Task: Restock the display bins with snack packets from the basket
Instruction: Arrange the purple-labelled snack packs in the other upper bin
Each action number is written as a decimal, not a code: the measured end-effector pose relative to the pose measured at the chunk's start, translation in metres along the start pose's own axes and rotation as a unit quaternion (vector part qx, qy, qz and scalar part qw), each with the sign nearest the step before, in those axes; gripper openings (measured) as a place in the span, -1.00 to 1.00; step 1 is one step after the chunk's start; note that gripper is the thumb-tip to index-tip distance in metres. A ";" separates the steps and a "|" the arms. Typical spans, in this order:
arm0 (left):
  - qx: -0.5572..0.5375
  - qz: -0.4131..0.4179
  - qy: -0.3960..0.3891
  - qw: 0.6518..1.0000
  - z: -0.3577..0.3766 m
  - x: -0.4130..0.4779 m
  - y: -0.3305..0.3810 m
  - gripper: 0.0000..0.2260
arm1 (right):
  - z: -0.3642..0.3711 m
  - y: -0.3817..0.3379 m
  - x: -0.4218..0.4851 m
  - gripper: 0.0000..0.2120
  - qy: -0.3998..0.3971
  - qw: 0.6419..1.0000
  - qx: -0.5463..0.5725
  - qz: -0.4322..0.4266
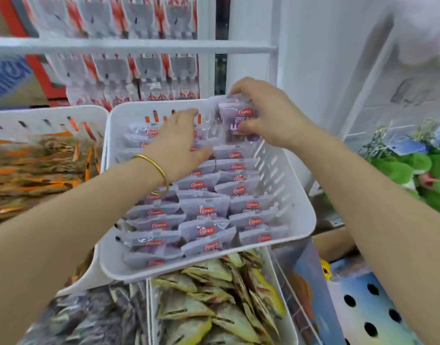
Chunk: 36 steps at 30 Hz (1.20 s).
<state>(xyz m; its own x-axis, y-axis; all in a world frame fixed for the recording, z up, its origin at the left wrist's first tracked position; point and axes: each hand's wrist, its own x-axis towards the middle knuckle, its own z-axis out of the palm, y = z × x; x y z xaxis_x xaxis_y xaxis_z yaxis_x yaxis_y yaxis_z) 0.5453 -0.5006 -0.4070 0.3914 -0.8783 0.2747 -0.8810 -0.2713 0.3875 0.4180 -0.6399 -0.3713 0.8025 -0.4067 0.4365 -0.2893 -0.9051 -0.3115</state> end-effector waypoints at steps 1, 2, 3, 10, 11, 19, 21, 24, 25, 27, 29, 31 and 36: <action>-0.006 -0.002 0.003 1.000 0.003 0.001 -0.001 -0.34 | 0.005 0.005 0.005 -0.52 -0.009 1.000 -0.012 0.006; -0.012 -0.001 0.009 1.000 0.005 0.002 -0.002 -0.35 | 0.008 0.009 0.009 -0.52 -0.016 1.000 -0.010 0.017; -0.016 0.000 0.014 1.000 0.007 0.002 -0.003 -0.35 | 0.011 0.012 0.013 -0.52 -0.025 0.999 -0.002 0.029; 0.012 0.030 0.020 0.999 0.013 0.008 -0.005 -0.41 | 0.012 0.016 0.023 -0.70 -0.105 0.990 -0.079 0.048; 0.019 0.034 0.021 0.999 0.014 0.010 -0.005 -0.42 | 0.011 0.015 0.022 -0.78 -0.107 0.990 -0.086 0.040; 0.068 0.059 0.005 0.996 0.021 0.022 0.000 -0.50 | 0.010 0.002 0.011 -0.88 -0.110 0.988 -0.111 0.020; 0.103 0.068 -0.011 0.992 0.023 0.023 0.001 -0.51 | 0.004 0.005 -0.003 -0.89 -0.028 0.990 -0.136 0.029; 0.182 0.068 -0.057 0.979 0.028 0.023 0.001 -0.53 | -0.006 0.007 -0.035 -0.84 0.100 0.985 -0.116 0.085; 0.198 0.067 -0.065 0.976 0.029 0.022 0.000 -0.54 | -0.006 0.007 -0.043 -0.81 0.124 0.983 -0.087 0.104; 0.209 0.066 -0.064 0.974 0.029 0.021 0.001 -0.54 | -0.005 0.008 -0.052 -0.78 0.155 0.978 -0.045 0.136; 0.214 0.076 -0.053 0.973 0.029 0.022 0.005 -0.54 | -0.002 0.006 -0.051 -0.77 0.175 0.972 -0.040 0.150; 0.216 0.083 -0.055 0.971 0.030 0.024 0.009 -0.54 | 0.002 0.002 -0.047 -0.70 0.169 0.973 -0.046 0.151; 0.230 0.063 -0.088 0.967 0.035 0.024 0.009 -0.53 | 0.009 -0.010 -0.058 -0.48 0.088 0.976 -0.135 0.144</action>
<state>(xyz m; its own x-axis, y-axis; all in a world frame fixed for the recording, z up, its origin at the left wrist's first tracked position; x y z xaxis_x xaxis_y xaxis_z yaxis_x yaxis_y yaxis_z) 0.5380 -0.5377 -0.4275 0.2574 -0.9583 0.1245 -0.9597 -0.2685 -0.0826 0.3793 -0.6057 -0.4012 0.5723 -0.6433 0.5086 -0.6365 -0.7395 -0.2192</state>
